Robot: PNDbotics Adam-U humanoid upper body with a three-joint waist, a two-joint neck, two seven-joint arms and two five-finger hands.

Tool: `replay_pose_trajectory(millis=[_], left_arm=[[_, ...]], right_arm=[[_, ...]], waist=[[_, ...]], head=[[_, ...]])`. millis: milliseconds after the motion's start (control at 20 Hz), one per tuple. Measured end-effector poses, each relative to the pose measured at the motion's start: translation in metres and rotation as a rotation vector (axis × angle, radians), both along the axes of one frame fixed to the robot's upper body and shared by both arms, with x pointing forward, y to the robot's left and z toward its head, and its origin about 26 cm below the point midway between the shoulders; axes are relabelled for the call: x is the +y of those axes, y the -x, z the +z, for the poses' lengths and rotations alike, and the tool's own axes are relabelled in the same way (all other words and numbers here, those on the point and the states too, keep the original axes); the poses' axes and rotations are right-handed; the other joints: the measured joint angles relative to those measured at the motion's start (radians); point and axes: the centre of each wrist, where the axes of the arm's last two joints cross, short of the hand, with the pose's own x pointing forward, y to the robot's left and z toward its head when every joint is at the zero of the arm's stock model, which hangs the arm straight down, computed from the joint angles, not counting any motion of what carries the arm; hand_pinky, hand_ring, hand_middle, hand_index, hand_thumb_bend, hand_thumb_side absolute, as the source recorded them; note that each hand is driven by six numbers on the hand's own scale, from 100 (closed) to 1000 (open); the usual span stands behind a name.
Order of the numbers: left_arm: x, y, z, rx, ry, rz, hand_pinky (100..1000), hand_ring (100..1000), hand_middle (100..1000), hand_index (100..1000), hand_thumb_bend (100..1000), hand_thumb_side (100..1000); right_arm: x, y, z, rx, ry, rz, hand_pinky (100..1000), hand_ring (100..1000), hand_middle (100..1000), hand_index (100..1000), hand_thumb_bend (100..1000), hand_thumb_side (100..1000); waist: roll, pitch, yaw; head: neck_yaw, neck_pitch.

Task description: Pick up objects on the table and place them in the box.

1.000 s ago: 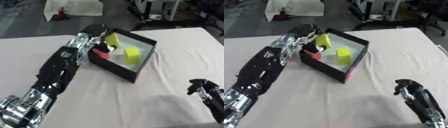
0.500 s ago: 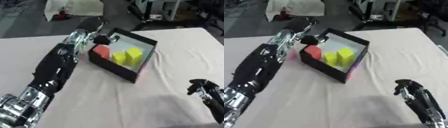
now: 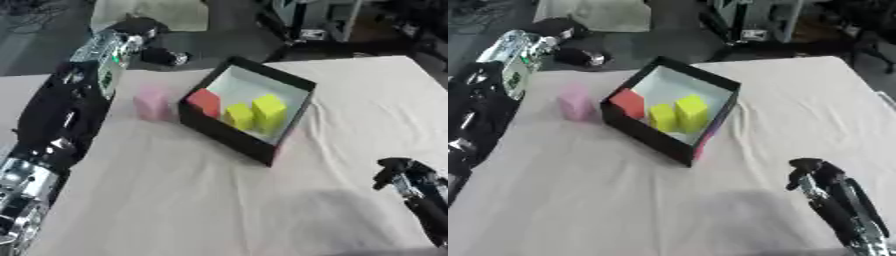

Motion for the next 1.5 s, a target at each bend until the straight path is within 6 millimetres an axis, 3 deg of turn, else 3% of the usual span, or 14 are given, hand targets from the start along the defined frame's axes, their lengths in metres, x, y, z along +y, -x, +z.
replay_pose_trajectory(millis=[350, 900, 1500], left_arm=[[0.018, -0.001, -0.032, 0.131, -0.022, 0.136, 771, 788, 850, 926, 513, 797], [0.025, 0.004, -0.054, 0.201, -0.057, 0.177, 751, 763, 825, 921, 529, 794], [0.022, 0.012, -0.085, 0.196, -0.064, 0.208, 731, 714, 773, 891, 415, 749]], right_arm=[[0.000, 0.000, 0.000, 0.001, 0.000, -0.001, 714, 493, 492, 678, 100, 570], [0.000, 0.000, 0.000, 0.000, 0.000, -0.001, 714, 493, 493, 678, 100, 569], [0.000, 0.000, 0.000, -0.001, -0.001, -0.002, 714, 493, 493, 678, 100, 577]], waist=[[0.000, 0.000, 0.000], [0.000, 0.000, 0.001], [-0.002, 0.000, 0.001]], head=[[0.000, 0.000], [-0.003, 0.000], [-0.007, 0.000]])
